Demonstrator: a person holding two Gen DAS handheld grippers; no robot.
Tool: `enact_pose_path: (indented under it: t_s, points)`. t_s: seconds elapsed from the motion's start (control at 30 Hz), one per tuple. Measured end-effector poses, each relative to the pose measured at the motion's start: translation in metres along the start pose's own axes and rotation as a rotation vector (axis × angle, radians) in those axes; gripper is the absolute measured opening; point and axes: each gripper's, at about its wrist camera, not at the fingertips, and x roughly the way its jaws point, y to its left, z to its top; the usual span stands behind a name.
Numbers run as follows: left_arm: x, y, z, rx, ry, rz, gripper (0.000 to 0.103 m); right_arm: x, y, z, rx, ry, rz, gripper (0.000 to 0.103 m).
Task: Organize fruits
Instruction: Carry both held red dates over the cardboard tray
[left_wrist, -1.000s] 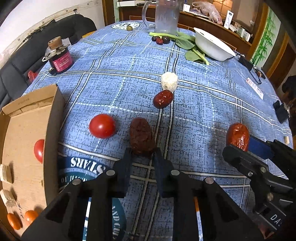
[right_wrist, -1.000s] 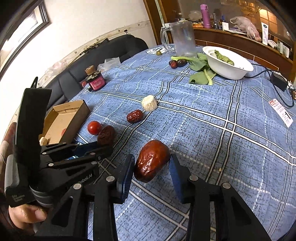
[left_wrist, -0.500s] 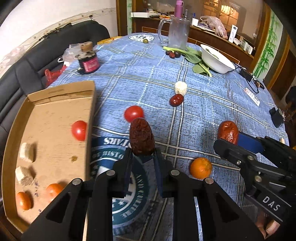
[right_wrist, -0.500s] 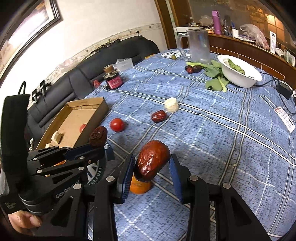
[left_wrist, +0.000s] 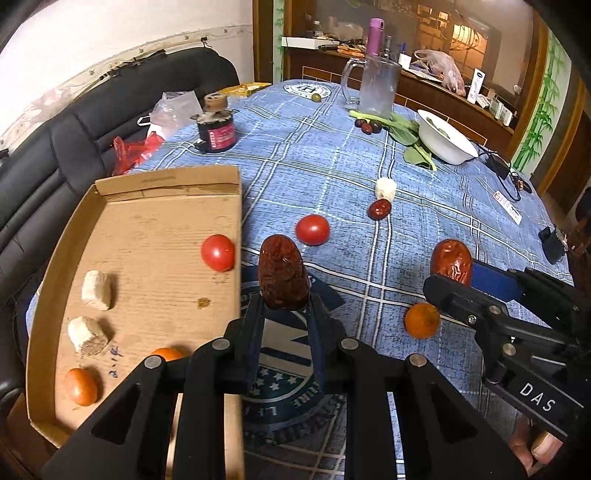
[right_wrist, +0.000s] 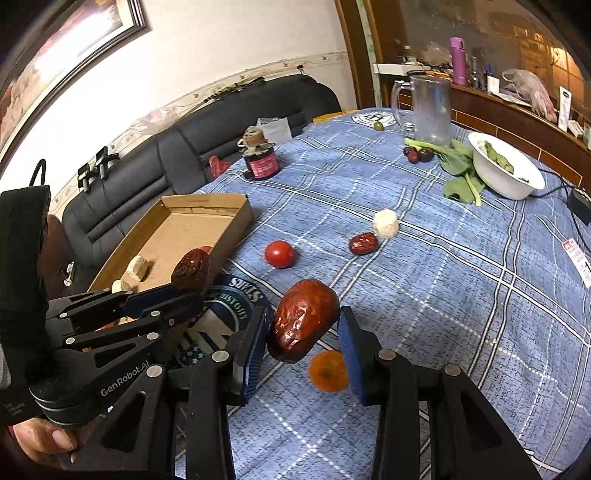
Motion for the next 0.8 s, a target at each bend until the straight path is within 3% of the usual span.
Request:
enact_pose_path:
  t_s: [0.8]
  points:
    - [-0.019, 0.061, -0.009, -0.072, -0.051, 0.079, 0.02, 0.016, 0.063, 0.011, -0.103, 0.017, 0.041, 0.039]
